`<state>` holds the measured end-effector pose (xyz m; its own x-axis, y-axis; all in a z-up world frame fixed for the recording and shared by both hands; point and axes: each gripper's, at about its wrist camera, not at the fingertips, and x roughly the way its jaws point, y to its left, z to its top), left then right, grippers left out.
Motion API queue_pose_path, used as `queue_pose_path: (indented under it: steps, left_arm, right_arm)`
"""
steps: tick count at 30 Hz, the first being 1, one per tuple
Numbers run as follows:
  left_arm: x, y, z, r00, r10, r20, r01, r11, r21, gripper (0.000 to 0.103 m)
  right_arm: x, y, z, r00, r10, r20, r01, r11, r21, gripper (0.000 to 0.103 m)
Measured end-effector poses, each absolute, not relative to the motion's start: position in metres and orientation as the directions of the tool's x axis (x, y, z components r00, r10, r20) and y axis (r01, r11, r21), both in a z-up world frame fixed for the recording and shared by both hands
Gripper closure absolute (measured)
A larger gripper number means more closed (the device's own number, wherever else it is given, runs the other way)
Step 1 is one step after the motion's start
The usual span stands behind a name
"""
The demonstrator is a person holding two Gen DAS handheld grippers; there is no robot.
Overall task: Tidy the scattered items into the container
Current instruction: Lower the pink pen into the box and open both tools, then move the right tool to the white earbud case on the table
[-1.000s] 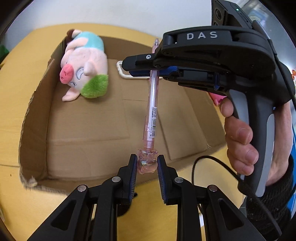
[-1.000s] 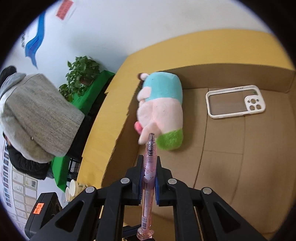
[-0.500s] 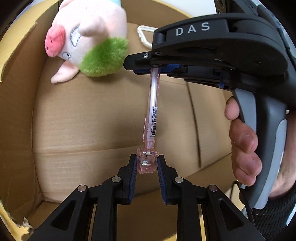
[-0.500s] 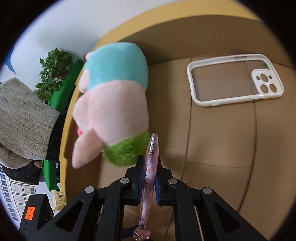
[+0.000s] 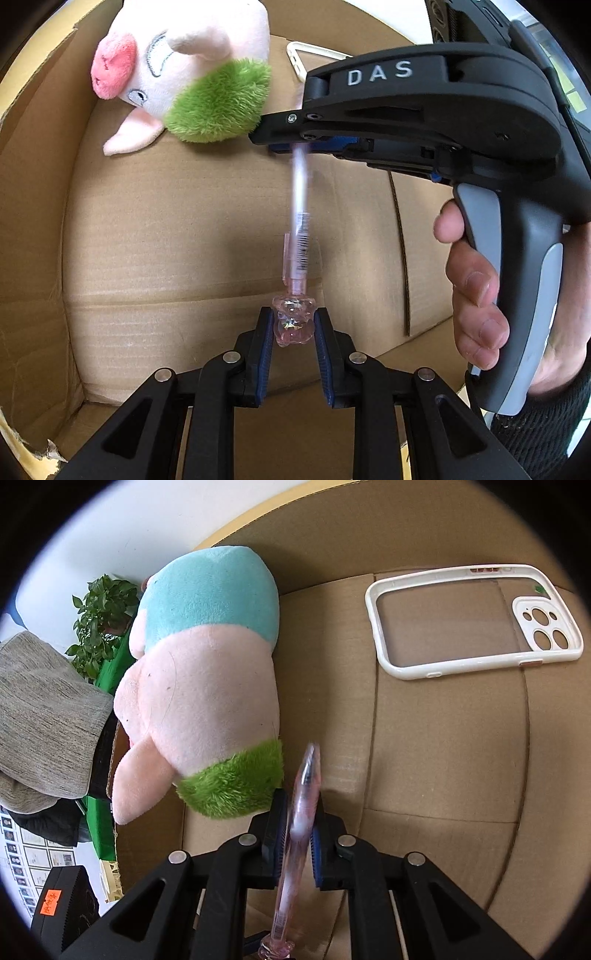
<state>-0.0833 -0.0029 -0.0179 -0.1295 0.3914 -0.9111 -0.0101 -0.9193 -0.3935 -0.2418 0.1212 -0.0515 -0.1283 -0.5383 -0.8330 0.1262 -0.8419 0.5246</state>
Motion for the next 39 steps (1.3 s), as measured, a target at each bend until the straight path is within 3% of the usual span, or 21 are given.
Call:
queue_pose_path:
  steps: [5,9,15,17,19,23,30,39]
  left_arm:
    - [-0.073,-0.007,-0.017,-0.140,0.390,-0.910,-0.002,-0.919,-0.393,0.070]
    - [-0.061,-0.008,-0.012,-0.162,0.363,-0.918,-0.006,-0.930,-0.367,0.048]
    - [-0.026,-0.018,0.016,-0.304,0.283,-0.910,-0.011,-0.956,-0.294,0.034]
    - [-0.010,-0.012,0.033,-0.388,0.228,-0.893,-0.024,-0.971,-0.237,0.030]
    - [0.010,-0.007,0.053,-0.486,0.172,-0.857,-0.044,-0.984,-0.173,0.017]
    - [0.019,-0.025,0.086,-0.639,0.110,-0.762,-0.058,-0.994,-0.095,0.011]
    - [0.035,-0.003,0.113,-0.763,0.069,-0.642,-0.030,-0.997,-0.071,0.007]
    - [0.065,0.025,0.129,-0.792,0.061,-0.608,-0.051,-0.998,-0.034,0.005]
  right_arm:
    - [-0.238,0.125,-0.047,-0.133,-0.539,-0.832,0.144,-0.841,0.522,0.079]
    - [-0.233,0.136,-0.033,-0.170,-0.534,-0.828,0.153,-0.845,0.513,0.077]
    - [-0.201,0.154,0.008,-0.296,-0.450,-0.842,0.221,-0.890,0.398,0.068]
    - [-0.179,0.163,0.029,-0.367,-0.421,-0.830,0.251,-0.903,0.347,0.056]
    - [-0.146,0.171,0.054,-0.451,-0.403,-0.796,0.277,-0.911,0.305,0.043]
    - [-0.084,0.181,0.086,-0.580,-0.349,-0.736,0.301,-0.931,0.205,0.028]
    - [-0.016,0.179,0.095,-0.639,-0.304,-0.706,0.293,-0.945,0.142,0.027]
    - [0.029,0.192,0.101,-0.674,-0.232,-0.701,0.268,-0.961,0.061,0.027]
